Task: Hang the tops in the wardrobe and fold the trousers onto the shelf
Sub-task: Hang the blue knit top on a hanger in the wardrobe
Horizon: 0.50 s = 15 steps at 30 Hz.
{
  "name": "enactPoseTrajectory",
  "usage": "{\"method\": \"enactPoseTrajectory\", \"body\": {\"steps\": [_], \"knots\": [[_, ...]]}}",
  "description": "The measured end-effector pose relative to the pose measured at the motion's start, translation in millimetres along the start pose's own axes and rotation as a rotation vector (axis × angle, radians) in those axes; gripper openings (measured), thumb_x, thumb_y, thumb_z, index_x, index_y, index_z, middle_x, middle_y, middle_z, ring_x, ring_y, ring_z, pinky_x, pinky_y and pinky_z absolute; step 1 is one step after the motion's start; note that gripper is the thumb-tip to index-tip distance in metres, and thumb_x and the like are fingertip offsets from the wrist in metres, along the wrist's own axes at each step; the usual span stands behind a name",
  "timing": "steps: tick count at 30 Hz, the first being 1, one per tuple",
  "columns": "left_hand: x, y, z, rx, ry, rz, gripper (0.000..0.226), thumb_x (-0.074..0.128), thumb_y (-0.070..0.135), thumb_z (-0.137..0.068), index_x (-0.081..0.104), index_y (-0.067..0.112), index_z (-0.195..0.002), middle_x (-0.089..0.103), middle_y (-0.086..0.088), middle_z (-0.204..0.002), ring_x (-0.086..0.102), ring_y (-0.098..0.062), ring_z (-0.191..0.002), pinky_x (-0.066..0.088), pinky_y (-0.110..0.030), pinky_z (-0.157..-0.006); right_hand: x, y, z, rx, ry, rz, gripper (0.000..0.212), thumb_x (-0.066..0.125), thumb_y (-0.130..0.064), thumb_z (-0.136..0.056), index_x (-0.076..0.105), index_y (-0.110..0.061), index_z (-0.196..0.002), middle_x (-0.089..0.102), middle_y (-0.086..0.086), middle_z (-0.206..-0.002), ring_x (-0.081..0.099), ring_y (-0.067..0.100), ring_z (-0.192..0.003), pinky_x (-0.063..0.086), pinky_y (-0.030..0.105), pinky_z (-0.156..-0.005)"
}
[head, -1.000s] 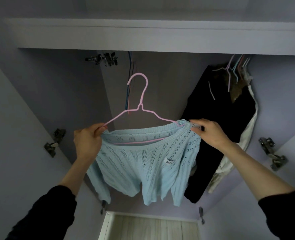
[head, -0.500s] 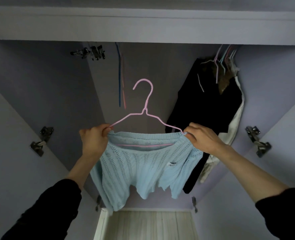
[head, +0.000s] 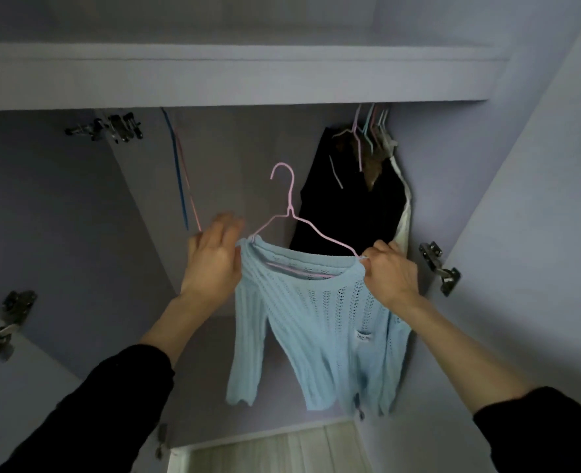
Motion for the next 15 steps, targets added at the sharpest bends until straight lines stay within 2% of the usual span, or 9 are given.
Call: {"method": "enactPoseTrajectory", "body": {"steps": [2,7,12,15], "knots": [[-14,17,-20,0.105,0.104,-0.050,0.058,0.056,-0.010,-0.079,0.044,0.002,-0.135,0.039,-0.022,-0.143,0.031,-0.036,-0.135,0.031,-0.057,-0.102,-8,-5,-10,0.057,0.029,-0.036,0.022,0.045,-0.013,-0.096,0.062,-0.006,-0.108,0.054,0.005,-0.116,0.045,0.023,-0.112,0.039,0.031,-0.068],[-55,54,-72,0.316,0.311,-0.196,0.073,0.057,-0.009,-0.075,0.032,0.007,-0.142,0.025,-0.021,-0.151,0.015,-0.036,-0.141,0.017,-0.059,-0.110,-30,-22,-43,0.200,0.095,-0.163,0.023,0.047,-0.008,-0.092,0.063,-0.006,-0.108,0.053,0.007,-0.120,0.048,0.026,-0.111,0.042,0.033,-0.071],[-62,51,-115,0.299,0.281,-0.355,0.080,0.059,0.002,-0.082,0.017,0.013,-0.148,0.011,-0.018,-0.156,0.006,-0.040,-0.143,0.006,-0.067,-0.109,-43,-36,-85,0.266,0.168,-0.277,0.022,0.052,-0.008,-0.092,0.063,-0.004,-0.110,0.054,0.009,-0.120,0.049,0.028,-0.112,0.045,0.035,-0.069],[-56,45,-120,0.301,0.300,-0.438,0.086,0.064,0.005,-0.077,0.017,0.017,-0.149,0.009,-0.012,-0.156,0.004,-0.036,-0.142,0.002,-0.067,-0.106,-45,-42,-111,0.309,0.172,-0.325,0.022,0.053,-0.010,-0.092,0.061,-0.003,-0.111,0.052,0.011,-0.123,0.047,0.030,-0.115,0.047,0.038,-0.074]]}}
Point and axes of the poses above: each hand's wrist, its own z-axis away from the middle knuckle, its own x-axis out of the palm, y = z × x, the point moved 3 cm from there along -z, towards the middle knuckle
